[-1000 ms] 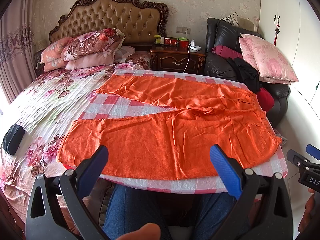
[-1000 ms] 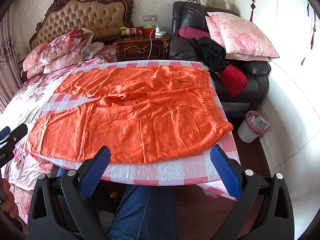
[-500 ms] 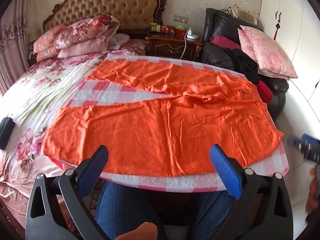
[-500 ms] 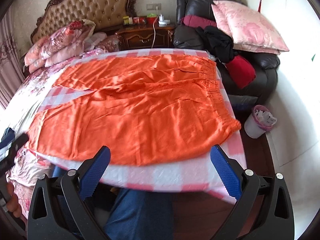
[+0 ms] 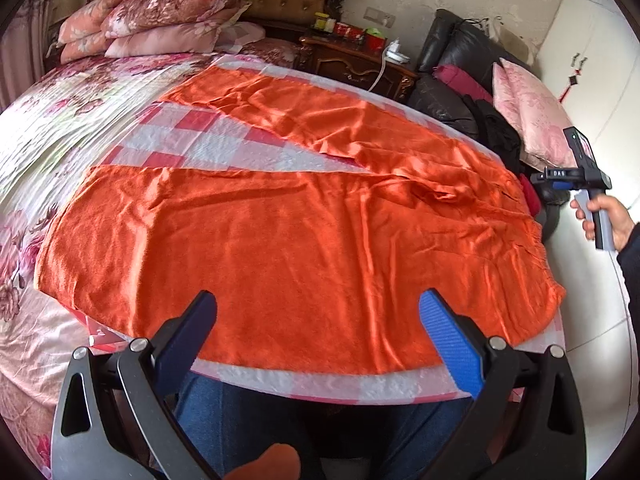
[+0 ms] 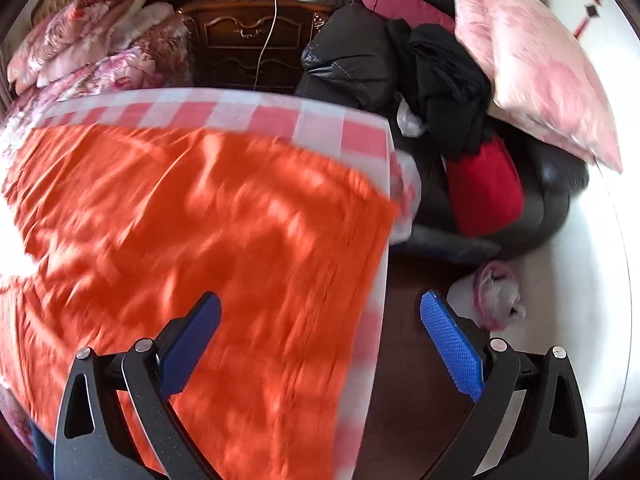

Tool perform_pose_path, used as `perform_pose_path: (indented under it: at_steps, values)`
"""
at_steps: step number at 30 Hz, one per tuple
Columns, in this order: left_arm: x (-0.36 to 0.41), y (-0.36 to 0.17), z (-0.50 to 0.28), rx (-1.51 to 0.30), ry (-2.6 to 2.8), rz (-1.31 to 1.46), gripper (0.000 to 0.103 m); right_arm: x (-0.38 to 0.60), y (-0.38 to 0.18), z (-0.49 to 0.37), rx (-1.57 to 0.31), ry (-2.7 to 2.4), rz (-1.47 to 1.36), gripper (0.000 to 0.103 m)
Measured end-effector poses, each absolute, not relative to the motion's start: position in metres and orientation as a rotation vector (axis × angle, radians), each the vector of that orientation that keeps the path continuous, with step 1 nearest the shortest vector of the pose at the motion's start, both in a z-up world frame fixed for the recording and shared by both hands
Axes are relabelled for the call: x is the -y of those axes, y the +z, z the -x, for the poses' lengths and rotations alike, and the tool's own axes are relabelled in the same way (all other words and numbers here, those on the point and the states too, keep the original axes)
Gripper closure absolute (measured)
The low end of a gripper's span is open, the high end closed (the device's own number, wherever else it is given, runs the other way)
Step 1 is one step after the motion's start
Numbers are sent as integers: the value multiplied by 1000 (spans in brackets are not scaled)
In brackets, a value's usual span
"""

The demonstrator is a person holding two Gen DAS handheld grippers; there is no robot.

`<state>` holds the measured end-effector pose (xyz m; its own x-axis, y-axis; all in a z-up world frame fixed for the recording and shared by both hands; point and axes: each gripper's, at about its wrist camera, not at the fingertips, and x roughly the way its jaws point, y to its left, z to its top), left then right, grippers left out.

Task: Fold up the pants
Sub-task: 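Grasp the waistband with the right tool while the left tool grasps a leg hem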

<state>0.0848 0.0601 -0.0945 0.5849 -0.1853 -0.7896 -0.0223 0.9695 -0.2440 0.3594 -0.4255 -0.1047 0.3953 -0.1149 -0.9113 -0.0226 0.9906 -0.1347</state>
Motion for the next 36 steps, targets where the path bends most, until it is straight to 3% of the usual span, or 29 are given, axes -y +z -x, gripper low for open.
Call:
perform_pose_path:
  at_steps: [7,10,12,13,14,15,16,17,21,23,26,29,31,36]
  values:
    - [-97,-106,-106,-1006,-7,255,3,434,-145,-450,-1246,-21,110,9]
    - [-113,-107,-116,-1016,23,269,12,435,-161,-473,-1285,7,97,25]
    - [-125,-105,-126,-1012,40,282,15,434,-168,-479,-1293,11,123,28]
    - [-131,-103,-132,-1007,39,296,15,435,-170,-482,-1292,17,130,37]
    - [-136,-100,-141,-1003,36,307,17,435,-172,-483,-1295,31,126,58]
    - [-143,-97,-153,-994,27,318,19,433,-174,-482,-1301,47,131,62]
    - [-149,-93,-165,-981,25,320,20,431,-173,-480,-1280,55,160,85]
    - [-155,-89,-179,-971,27,326,22,429,-169,-476,-1263,67,177,90]
    - [-192,-78,-262,-950,-17,462,29,430,-133,-447,-1124,134,85,91]
    - [-212,-78,-308,-961,-28,556,42,425,-114,-429,-1066,165,81,91]
    - [-241,-86,-381,-997,-47,743,48,409,-83,-393,-977,245,93,92]
    - [-257,-103,-453,-1064,-73,864,51,391,-55,-355,-893,341,123,92]
    - [-259,-112,-478,-1093,-32,889,55,379,-40,-329,-847,402,138,92]
    - [-258,-132,-530,-1170,-35,960,56,357,-9,-260,-717,607,175,92]
